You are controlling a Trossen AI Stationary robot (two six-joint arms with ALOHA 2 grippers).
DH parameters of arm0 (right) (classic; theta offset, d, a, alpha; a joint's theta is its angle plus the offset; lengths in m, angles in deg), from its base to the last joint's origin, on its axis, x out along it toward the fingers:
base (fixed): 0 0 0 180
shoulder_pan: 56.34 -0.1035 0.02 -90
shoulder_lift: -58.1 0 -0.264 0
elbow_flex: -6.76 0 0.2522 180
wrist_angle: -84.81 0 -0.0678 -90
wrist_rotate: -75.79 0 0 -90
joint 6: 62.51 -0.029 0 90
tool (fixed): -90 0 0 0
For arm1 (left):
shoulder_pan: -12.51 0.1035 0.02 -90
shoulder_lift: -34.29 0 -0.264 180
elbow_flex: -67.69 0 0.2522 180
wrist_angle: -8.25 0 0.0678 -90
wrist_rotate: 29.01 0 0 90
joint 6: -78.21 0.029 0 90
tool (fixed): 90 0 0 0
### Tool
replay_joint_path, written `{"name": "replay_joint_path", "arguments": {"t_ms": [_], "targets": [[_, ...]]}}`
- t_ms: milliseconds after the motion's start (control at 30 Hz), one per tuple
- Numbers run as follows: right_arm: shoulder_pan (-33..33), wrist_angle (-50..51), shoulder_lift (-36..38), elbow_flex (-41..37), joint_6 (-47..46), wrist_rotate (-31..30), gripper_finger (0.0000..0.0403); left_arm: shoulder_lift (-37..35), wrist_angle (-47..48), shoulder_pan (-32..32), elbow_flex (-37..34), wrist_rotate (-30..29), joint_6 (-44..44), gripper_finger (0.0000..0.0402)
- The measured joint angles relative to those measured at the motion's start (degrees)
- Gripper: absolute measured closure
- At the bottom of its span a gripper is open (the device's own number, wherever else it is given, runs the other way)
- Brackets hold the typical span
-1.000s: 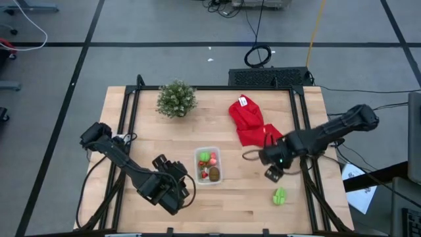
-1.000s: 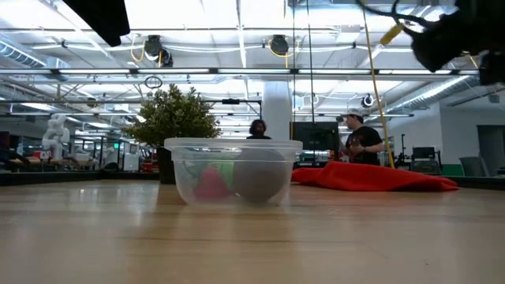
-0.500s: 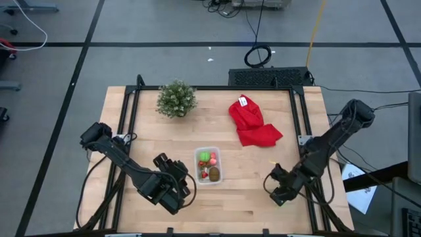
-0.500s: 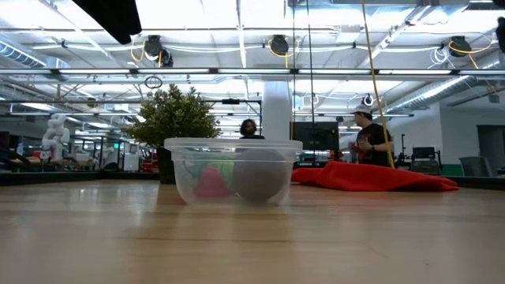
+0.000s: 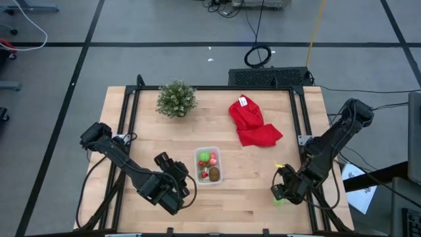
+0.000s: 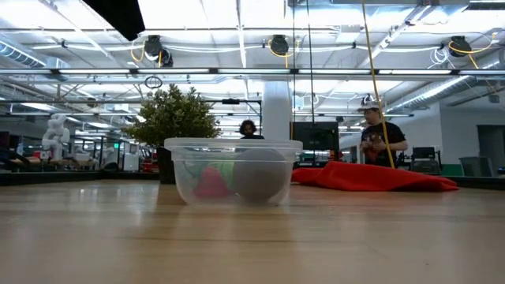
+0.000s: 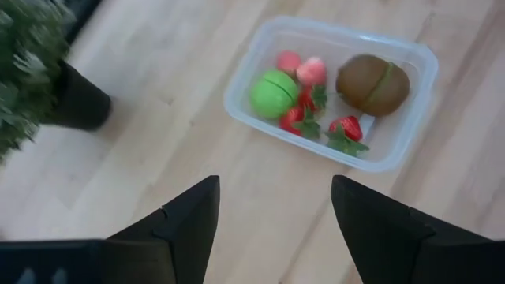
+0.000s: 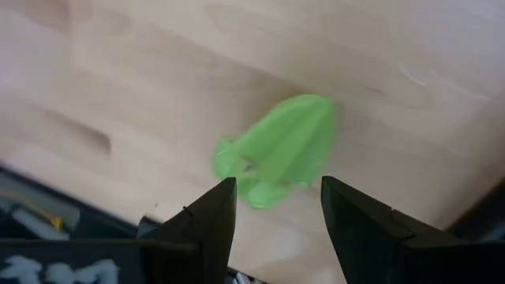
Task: Pick and placing Produce into tupperware
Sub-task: Put the green starfruit into the transparent bin
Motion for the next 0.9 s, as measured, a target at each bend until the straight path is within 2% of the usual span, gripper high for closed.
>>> {"name": "replay_joint_path", "arguments": {"t_ms": [133,333,767,900], "targets": [[-1.45,1.45,0.00,0.00,-7.11,0.08,0.0227,0.04,2.45,0.62,0.00,-3.05,0.89,0.0153],[-2.12,1.50,0.00,0.00,-13.97,0.23,0.0227,0.04,7.51,2.08,0.00,-3.29,0.79,0.0154],[-2.10,-4.17,0.00,0.00,-3.72,0.37,0.0227,0.04,9.06,1.62,0.00,-2.29,0.79,0.0154],[-2.08,-4.10,0.00,0.00,-3.48,0.28,0.0227,0.04,9.06,1.08,0.00,-2.26,1.00,0.0156]]}}
